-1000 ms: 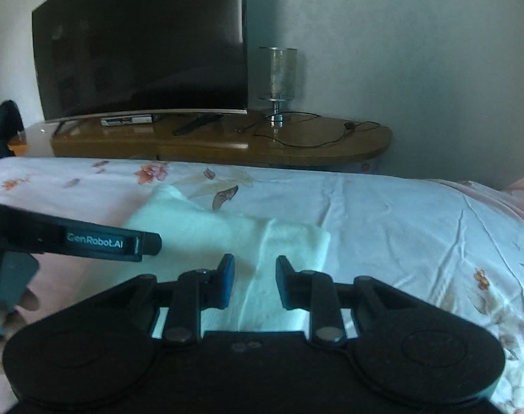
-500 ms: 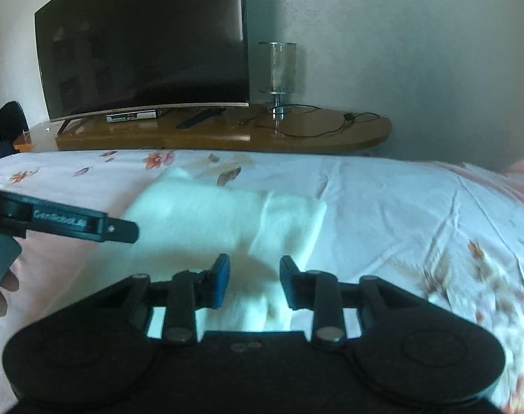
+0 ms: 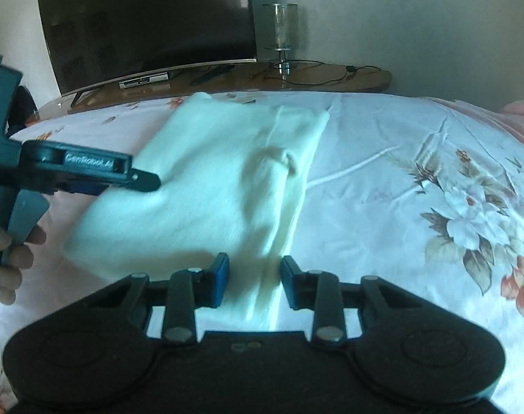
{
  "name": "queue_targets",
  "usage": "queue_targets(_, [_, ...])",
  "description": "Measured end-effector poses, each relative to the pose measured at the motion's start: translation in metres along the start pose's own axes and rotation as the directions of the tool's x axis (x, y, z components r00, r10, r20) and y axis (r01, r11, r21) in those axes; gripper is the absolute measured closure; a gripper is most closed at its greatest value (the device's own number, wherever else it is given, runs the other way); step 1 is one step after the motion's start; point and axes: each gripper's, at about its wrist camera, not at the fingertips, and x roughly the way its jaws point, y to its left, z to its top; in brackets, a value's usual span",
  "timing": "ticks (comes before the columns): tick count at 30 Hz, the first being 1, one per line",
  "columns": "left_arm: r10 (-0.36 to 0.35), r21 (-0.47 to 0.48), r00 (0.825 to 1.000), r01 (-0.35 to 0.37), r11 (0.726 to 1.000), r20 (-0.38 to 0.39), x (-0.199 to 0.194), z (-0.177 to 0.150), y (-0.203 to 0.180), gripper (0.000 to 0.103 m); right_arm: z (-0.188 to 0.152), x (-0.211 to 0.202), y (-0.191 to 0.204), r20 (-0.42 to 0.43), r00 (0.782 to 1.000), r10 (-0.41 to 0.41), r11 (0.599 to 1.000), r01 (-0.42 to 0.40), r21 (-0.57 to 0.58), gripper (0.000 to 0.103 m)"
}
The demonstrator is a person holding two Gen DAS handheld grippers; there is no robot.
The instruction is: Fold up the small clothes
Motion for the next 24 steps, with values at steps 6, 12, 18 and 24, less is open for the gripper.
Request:
queue_targets(6, [-0.01,0.047,1.0,0.009,0.999,0.012,-0.019,-0.009,-0.002,0.016,-0.001,-0.02,0.014,0.077,0.993,-0.085,0.996,0.085,-0.001,0.072])
queue_targets(12, [-0.025,0.061,0.999,0.026,0.998,-0.03,-0.017,-0.018,0.005,0.016,-0.012,-0.001,0.017,-0.012,0.998,-0.067,0.997,0.068,0.04,0.086])
queue_targets(18, [-0.05,0.081,0.999,0.051,0.995,-0.013,-0.024,-0.018,-0.008,0.016,-0.01,-0.012,0.014,0.027,0.992,-0.125,0.989,0.123,0.079,0.096])
queue_targets(24, [-0.049,0.04,0.997,0.051,0.998,-0.057,-0.009,-0.013,-0.005,0.016,-0.005,-0.008,0.001,-0.019,0.996,-0.09,0.99,0.092,0.103,0.083])
